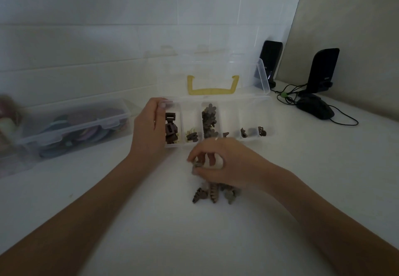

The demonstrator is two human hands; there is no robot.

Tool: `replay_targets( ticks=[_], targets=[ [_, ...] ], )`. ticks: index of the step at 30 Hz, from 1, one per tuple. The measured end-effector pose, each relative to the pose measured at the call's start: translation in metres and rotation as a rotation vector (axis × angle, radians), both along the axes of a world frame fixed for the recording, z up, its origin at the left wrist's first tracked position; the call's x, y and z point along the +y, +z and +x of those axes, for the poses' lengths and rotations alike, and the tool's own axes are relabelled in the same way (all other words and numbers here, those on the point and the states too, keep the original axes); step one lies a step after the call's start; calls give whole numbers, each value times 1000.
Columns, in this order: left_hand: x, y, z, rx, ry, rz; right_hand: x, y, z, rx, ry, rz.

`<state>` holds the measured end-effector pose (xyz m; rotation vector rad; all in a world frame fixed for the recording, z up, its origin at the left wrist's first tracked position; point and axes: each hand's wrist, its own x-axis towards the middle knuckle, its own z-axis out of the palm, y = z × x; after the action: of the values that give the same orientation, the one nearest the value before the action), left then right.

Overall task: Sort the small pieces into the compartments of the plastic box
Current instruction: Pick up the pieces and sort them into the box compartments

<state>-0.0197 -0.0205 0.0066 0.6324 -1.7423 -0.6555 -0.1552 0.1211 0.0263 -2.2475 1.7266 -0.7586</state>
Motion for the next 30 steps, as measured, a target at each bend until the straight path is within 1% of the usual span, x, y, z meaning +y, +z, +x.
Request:
replay_targets(
  ticks=[3,6,8,10,13,15,19,21,23,26,28,30],
  targets=[
    [0,0,-1,33,-27,60,0,5,-7,-128,-94,-230],
    [1,1,-1,16,-11,46,0,9,-18,-169,-259,-456],
    [3,2,0,4,2,25,-1,12,-28,-205,-353,-533],
    [4,3,0,-2,6,20,-3,12,-34,-239,-403,-567],
    [3,2,1,-11,16,28,-7,7,-33,-244,-392,-582],
    [5,1,1,8,4,41,-8,2,-28,-203,-343,-582],
    [10,3,0,38,-4,25,-10,-7,-25,-59,-269,-507],
    [8,3,0,19,5,22,-10,-9,-26,23,-253,-483],
    [4,1,1,-10,20,20,-9,-7,-25,25,-256,-498],
    [0,0,2,-39,49,4,-5,-2,-24,-25,-251,-540],
    [-1,-1,2,-38,61,3,0,4,-23,-59,-199,-454],
    [-2,-2,1,-24,53,31,5,10,-21,-39,-120,-292]
  ],
)
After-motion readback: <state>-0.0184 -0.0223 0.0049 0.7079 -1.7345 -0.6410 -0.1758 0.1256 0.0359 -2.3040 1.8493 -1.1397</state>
